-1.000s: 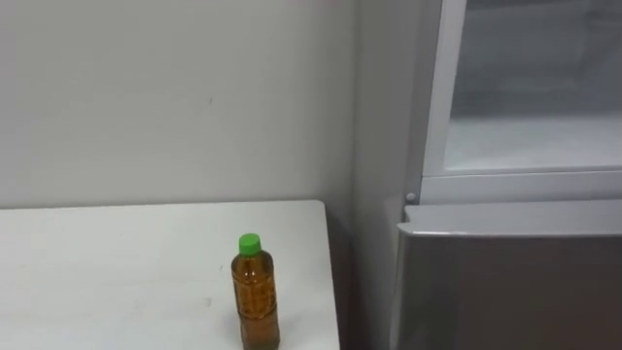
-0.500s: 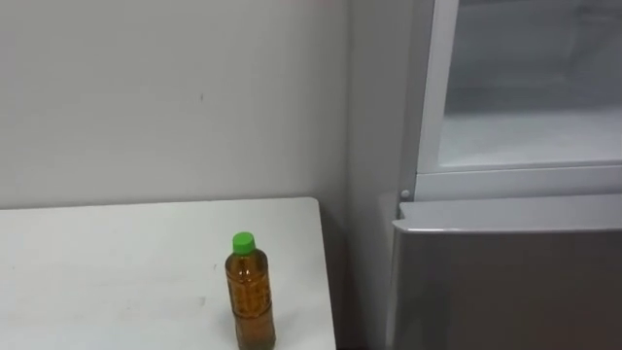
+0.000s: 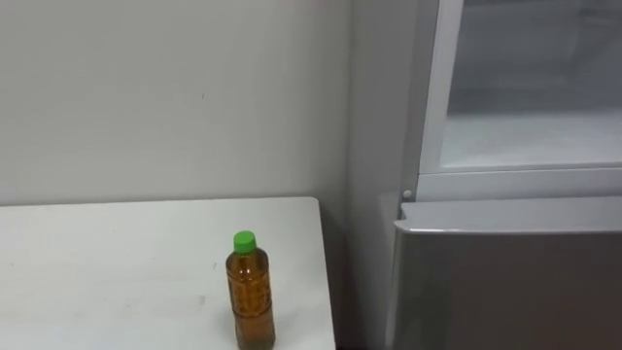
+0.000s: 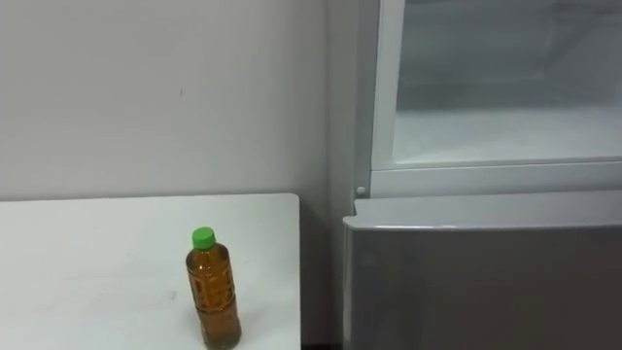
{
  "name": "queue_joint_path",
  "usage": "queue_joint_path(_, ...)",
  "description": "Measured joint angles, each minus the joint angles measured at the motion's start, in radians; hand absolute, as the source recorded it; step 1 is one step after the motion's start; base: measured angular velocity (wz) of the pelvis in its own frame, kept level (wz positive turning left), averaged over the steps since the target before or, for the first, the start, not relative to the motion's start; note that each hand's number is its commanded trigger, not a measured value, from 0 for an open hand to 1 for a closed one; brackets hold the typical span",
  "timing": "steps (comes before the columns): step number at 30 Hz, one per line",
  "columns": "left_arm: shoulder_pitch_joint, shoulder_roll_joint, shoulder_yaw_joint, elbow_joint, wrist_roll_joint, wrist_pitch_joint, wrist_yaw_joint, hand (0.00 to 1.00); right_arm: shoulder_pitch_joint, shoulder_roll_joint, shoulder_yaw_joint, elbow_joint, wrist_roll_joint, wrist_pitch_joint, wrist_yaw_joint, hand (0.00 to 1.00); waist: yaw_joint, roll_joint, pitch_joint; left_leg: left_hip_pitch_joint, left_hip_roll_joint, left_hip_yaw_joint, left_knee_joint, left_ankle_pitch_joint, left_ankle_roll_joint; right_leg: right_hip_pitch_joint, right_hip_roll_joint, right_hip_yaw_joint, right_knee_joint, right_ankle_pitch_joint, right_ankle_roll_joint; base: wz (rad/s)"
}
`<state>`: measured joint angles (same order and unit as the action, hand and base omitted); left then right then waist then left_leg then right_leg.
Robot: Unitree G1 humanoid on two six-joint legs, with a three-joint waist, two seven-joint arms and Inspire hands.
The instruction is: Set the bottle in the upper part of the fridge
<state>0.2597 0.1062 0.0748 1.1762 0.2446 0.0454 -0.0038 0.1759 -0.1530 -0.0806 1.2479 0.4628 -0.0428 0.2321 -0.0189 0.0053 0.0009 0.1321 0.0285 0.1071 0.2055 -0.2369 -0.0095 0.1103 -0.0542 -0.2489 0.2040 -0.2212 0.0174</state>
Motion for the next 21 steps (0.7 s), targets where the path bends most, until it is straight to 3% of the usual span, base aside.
queue_joint_path(8, 0.009, 0.009, -0.033, 0.021, -0.1, 0.0, -0.078, 0.0, -0.012, 0.003, 0.082, -0.113, -0.004, 0.008, 0.046, 0.0, 0.003, -0.002, 0.0009, -0.004, 0.006, 0.014, 0.016, -0.001, -0.001, -0.003, 0.003, 0.002, 0.003, 0.002, -0.006, -0.03)
queue_joint_path(9, 0.007, 0.01, -0.043, 0.021, -0.105, 0.0, -0.085, 0.0, -0.013, 0.002, 0.102, -0.155, -0.006, 0.016, 0.048, 0.0, 0.004, -0.006, -0.0011, -0.005, 0.008, 0.019, 0.016, -0.001, -0.001, -0.005, 0.003, 0.002, 0.005, 0.003, -0.007, -0.03)
queue_joint_path(11, 0.005, 0.01, -0.041, 0.021, -0.121, 0.0, -0.097, 0.0, -0.008, 0.003, 0.108, -0.26, -0.009, 0.034, 0.053, 0.0, 0.004, -0.008, 0.0021, -0.006, 0.011, 0.023, 0.016, -0.001, -0.002, -0.009, 0.004, 0.002, 0.009, 0.004, -0.008, -0.05)
queue_joint_path(14, 0.002, 0.015, -0.044, 0.022, -0.133, 0.0, -0.117, 0.0, -0.01, 0.002, 0.118, -0.434, -0.007, 0.02, 0.086, 0.0, 0.006, -0.008, 0.0061, -0.019, 0.013, 0.024, 0.023, -0.002, -0.003, -0.024, 0.005, 0.002, 0.02, 0.003, -0.012, 0.0)
queue_joint_path(18, -0.005, 0.027, -0.064, 0.021, -0.136, -0.003, -0.132, 0.0, -0.001, 0.0, 0.153, -0.595, 0.0, 0.012, 0.121, 0.0, 0.028, -0.017, 0.0049, -0.032, 0.013, 0.024, 0.025, -0.003, -0.004, -0.032, 0.006, 0.0, 0.019, 0.003, -0.012, 0.03)
queue_joint_path(21, -0.003, 0.032, -0.084, 0.015, -0.136, -0.003, -0.146, 0.0, 0.004, 0.002, 0.185, -0.693, 0.001, 0.009, 0.135, 0.0, 0.028, -0.022, -0.002, -0.052, 0.013, 0.024, 0.03, -0.003, -0.004, -0.047, 0.005, -0.002, 0.019, 0.006, -0.011, 0.04)
